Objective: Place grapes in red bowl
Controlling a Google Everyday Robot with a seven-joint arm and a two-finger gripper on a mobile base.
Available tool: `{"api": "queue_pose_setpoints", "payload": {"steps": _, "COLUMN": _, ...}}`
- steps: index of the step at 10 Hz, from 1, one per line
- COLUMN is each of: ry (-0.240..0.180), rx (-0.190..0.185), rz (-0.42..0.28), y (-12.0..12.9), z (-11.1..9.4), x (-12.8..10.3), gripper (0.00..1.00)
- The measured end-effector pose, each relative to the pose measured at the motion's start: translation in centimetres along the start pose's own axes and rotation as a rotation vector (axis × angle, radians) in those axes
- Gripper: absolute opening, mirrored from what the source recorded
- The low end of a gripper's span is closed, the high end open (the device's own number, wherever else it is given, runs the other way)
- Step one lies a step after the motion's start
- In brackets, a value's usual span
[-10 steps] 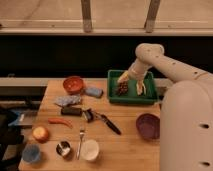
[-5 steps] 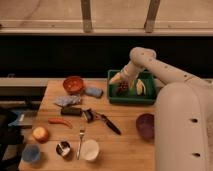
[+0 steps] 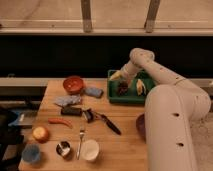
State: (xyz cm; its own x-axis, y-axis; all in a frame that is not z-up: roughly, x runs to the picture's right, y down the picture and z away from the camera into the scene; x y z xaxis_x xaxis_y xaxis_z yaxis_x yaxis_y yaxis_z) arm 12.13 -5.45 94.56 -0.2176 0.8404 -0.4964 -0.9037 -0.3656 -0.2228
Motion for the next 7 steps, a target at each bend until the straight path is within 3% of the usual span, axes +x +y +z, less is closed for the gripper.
{"api": "queue_pose_setpoints", "payload": {"steps": 2, "ry": -0.091, "rx": 0.035, "rz": 0.010, "y": -0.8, "z": 0.2, "x": -1.4, "gripper": 0.80}}
{"api": "queue_pose_setpoints", "payload": {"steps": 3, "ry": -0.109, "rx": 0.057, "rz": 0.013, "y": -1.3, "z": 0.5, "x": -1.6, "gripper": 0.80}}
{"api": "queue_pose_setpoints", "payload": {"steps": 7, "ry": -0.107, "rx": 0.146, "rz": 0.047, "y": -3.6, "z": 2.0, "x": -1.4, "gripper": 0.80}}
